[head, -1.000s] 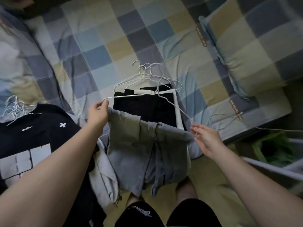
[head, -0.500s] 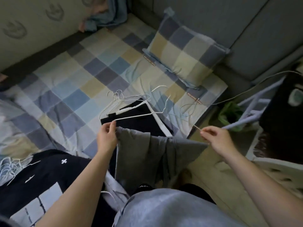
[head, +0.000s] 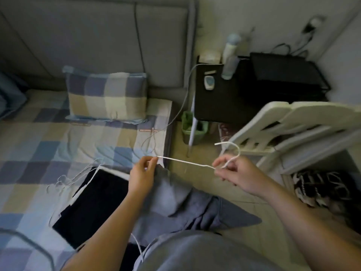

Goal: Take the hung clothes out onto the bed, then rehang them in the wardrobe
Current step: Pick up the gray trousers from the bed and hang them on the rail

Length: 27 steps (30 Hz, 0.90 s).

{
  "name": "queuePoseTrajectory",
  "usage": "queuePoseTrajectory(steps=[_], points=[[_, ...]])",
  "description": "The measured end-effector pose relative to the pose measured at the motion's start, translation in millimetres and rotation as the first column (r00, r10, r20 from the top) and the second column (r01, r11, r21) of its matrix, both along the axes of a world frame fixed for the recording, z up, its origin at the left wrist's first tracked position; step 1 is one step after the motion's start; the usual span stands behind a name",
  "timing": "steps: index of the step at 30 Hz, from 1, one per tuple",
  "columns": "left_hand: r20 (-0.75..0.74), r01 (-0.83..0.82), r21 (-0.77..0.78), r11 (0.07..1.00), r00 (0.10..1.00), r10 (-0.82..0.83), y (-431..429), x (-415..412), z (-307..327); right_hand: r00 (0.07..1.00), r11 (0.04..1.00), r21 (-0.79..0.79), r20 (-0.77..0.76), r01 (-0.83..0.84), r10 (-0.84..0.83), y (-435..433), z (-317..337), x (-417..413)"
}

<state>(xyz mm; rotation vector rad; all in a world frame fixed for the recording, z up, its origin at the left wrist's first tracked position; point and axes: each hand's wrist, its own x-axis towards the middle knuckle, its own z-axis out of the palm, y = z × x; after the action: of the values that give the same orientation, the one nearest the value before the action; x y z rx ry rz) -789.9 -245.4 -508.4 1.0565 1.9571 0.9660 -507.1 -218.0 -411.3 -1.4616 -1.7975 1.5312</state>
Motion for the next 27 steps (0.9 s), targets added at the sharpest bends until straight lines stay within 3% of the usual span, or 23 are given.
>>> queuePoseTrajectory(steps=[5,10,13,17,21,27], points=[[-0.023,0.194,0.072,0.978,0.981,-0.193,36.8,116.9,16.1,0.956,0.977,-0.104,-0.209,0.188,-0.206,-27.4,24.4,112.1],[0.04,0.351,0.119,0.929,0.933,-0.357,64.8,236.8,27.4,0.782,0.92,-0.281,-0.492,0.275,-0.384,-55.0,37.9,218.6],[0.05,0.481,0.134,0.867,0.87,-0.49,75.5,309.3,38.8,0.683,0.904,-0.293,-0.592,0.312,-0.428,-70.6,44.8,271.5],[0.061,0.661,0.111,0.742,0.74,-0.669,76.3,403.5,56.7,0.594,0.859,-0.275,-0.63,0.433,-0.501,-84.1,59.8,342.0],[0.085,0.824,0.128,0.553,0.546,-0.833,80.6,478.3,79.5,0.543,0.795,-0.26,-0.613,0.548,-0.574,-87.3,78.0,400.3],[0.1,0.946,0.139,0.292,0.28,-0.955,112.3,572.6,121.7,0.463,0.679,-0.181,-0.605,0.711,-0.647,-75.5,103.1,470.1]])
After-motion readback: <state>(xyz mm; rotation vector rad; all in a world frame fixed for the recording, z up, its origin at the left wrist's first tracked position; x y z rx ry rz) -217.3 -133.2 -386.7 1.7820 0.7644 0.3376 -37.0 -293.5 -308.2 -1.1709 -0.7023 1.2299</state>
